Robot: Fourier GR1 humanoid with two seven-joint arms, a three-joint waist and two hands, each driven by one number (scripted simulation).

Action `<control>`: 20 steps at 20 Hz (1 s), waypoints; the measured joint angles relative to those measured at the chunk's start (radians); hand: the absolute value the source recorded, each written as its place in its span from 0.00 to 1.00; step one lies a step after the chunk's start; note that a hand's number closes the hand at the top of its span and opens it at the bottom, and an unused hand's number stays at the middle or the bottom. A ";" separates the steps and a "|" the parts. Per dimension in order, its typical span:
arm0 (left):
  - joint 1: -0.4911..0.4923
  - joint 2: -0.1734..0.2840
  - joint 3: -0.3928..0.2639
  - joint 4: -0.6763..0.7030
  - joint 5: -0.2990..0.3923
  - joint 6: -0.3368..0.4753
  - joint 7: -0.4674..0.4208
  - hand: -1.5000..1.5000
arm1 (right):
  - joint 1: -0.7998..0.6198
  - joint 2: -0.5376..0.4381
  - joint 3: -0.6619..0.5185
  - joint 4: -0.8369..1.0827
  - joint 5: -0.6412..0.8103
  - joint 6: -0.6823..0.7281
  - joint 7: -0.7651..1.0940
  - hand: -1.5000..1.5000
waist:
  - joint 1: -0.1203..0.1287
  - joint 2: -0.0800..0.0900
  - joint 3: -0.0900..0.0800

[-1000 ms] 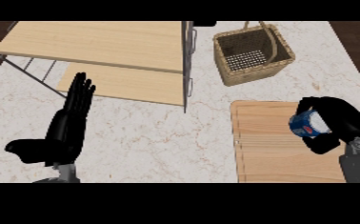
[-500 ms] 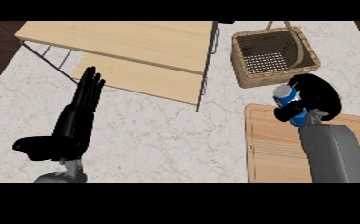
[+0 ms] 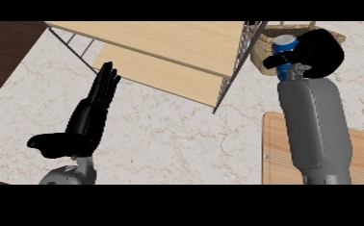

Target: Pick the can from the cutting board and place it in the basket

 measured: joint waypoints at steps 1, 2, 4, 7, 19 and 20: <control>-0.004 -0.001 -0.005 0.003 -0.001 -0.003 0.001 0.50 | -0.037 0.005 -0.003 0.006 0.030 -0.022 0.015 1.00 | 0.006 0.000 0.000; -0.008 -0.002 -0.010 0.005 -0.003 -0.005 0.002 0.50 | -0.074 0.006 -0.005 0.014 0.062 -0.038 0.026 1.00 | 0.011 0.001 -0.001; -0.015 -0.006 -0.018 0.012 -0.004 -0.007 0.004 0.50 | -0.148 0.009 -0.007 0.031 0.125 -0.064 0.045 1.00 | 0.020 0.002 -0.002; -0.033 -0.012 -0.026 0.021 -0.011 -0.005 0.008 0.50 | -0.253 0.015 -0.011 0.064 0.217 -0.098 0.067 1.00 | 0.026 0.003 -0.002; -0.054 -0.020 -0.025 0.045 -0.020 0.004 0.013 0.50 | -0.495 0.045 -0.122 0.225 0.509 -0.143 0.151 1.00 | 0.012 0.003 0.005; -0.055 -0.022 -0.023 0.048 -0.018 0.006 0.012 0.50 | -0.508 0.046 -0.132 0.239 0.530 -0.140 0.157 1.00 | 0.008 0.001 0.005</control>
